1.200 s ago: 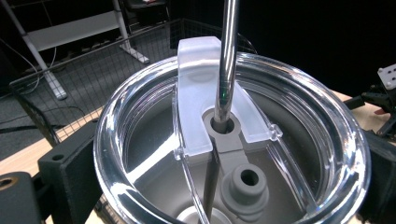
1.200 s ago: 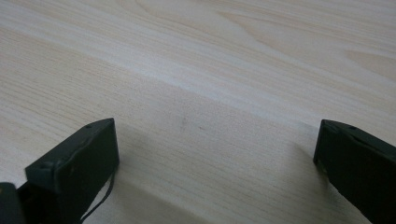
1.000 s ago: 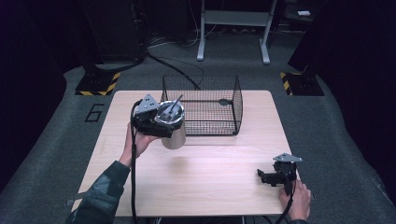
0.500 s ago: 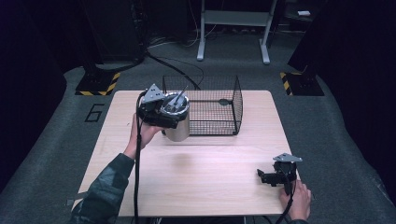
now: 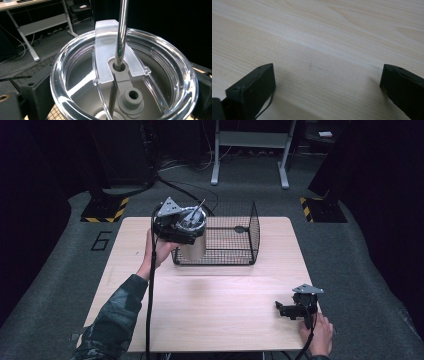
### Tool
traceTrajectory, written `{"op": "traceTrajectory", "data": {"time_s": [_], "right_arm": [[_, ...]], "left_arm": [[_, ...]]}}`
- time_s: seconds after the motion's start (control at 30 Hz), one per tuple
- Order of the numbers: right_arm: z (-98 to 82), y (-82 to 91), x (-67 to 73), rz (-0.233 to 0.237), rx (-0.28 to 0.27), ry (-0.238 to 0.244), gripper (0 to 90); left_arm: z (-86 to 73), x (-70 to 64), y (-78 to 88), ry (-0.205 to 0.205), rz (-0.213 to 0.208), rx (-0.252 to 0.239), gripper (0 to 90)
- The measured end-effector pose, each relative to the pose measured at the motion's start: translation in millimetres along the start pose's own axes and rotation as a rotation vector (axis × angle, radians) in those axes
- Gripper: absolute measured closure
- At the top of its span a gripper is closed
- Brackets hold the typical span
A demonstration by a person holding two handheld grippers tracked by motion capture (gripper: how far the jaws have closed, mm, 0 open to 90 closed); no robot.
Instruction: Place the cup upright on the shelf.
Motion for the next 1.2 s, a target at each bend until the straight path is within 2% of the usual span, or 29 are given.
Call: {"op": "traceTrajectory", "data": {"time_s": [0.37,0.6,0.9,1.2], "right_arm": [[0.0,0.1,0.0,0.000,0.000,-0.001,0.0],[0.0,-0.1,-0.1,0.001,0.000,0.002,0.0],[0.1,-0.1,0.0,0.001,-0.001,0.001,0.0],[0.2,0.1,0.5,0.000,0.001,-0.009,0.0]], "left_arm": [[14.4,9.0,-19.6,0.011,0.007,0.001,4.0],[20.6,18.0,-31.1,0.019,0.027,0.003,4.0],[22.4,26.1,-46.7,0.028,0.048,0.011,4.0],[20.4,34.4,-63.3,0.056,0.073,0.016,4.0]]}}
Point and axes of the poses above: each handheld gripper's, and its own axes: y roughly backward along the jaws, z roughly out of its top, x roughly to its left, the point moved 10 cm from there along -y, roughly forward along the jaws, and after that the axes turned 8 degrees about -z, right-handed, at the moved point
